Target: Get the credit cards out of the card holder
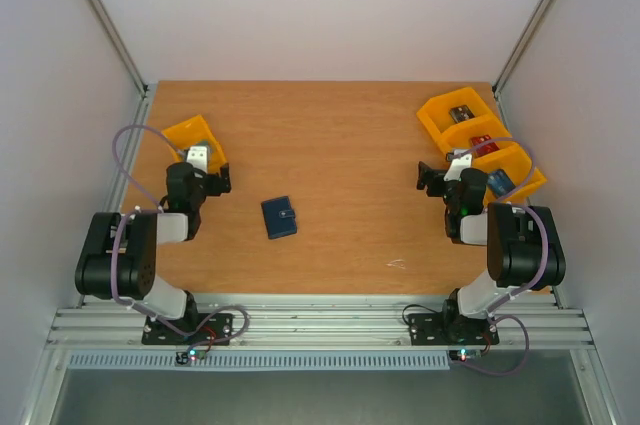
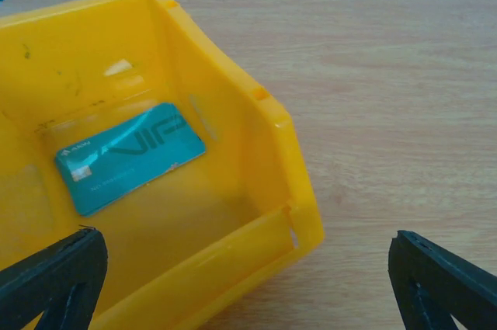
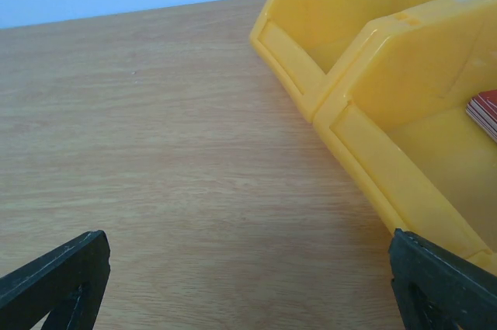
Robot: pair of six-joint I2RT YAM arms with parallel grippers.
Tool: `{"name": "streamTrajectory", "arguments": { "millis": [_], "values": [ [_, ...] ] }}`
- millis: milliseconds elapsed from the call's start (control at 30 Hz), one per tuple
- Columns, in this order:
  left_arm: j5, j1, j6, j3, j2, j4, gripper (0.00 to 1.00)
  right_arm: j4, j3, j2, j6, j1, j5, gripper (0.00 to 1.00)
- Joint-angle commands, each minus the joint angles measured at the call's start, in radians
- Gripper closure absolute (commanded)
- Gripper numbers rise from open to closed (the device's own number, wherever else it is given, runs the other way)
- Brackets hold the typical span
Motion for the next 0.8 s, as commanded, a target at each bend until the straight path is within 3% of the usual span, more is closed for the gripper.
{"name": "streamTrajectory", "arguments": {
  "millis": [0, 200, 333, 433, 500, 600, 700, 767],
  "values": [
    [-0.043, 0.002, 0.024, -0.009, 0.008, 0.138, 0.01, 0.003, 0.006, -0.009, -0.021, 0.008, -0.009, 0.02],
    [0.02, 0.002, 0.042, -0.009, -0.013, 0.127, 0.01, 0.0, 0.01, -0.008, -0.02, 0.007, -0.008, 0.02],
    [0.123, 0.002, 0.082, 0.006, -0.156, 0.019, 0.01, -0.02, 0.01, -0.031, -0.02, 0.015, 0.012, 0.02],
    [0.122, 0.002, 0.093, 0.015, -0.298, -0.066, 0.01, -0.255, 0.085, -0.154, -0.001, 0.015, 0.071, 0.02],
    [0.133, 0.002, 0.053, 0.112, -0.386, -0.329, 0.01, -0.453, 0.172, -0.231, 0.072, 0.015, 0.124, 0.02],
    [0.308, 0.002, -0.112, 0.228, -0.438, -0.62, 0.01, -0.691, 0.322, -0.268, 0.195, 0.019, 0.05, 0.01],
    [0.485, 0.002, -0.327, 0.216, -0.456, -0.65, 0.01, -0.913, 0.454, -0.235, 0.254, 0.066, -0.076, 0.01],
    [0.479, 0.002, -0.454, 0.204, -0.447, -0.709, 0.01, -1.017, 0.517, -0.22, 0.279, 0.148, -0.106, 0.02]
  ]
}}
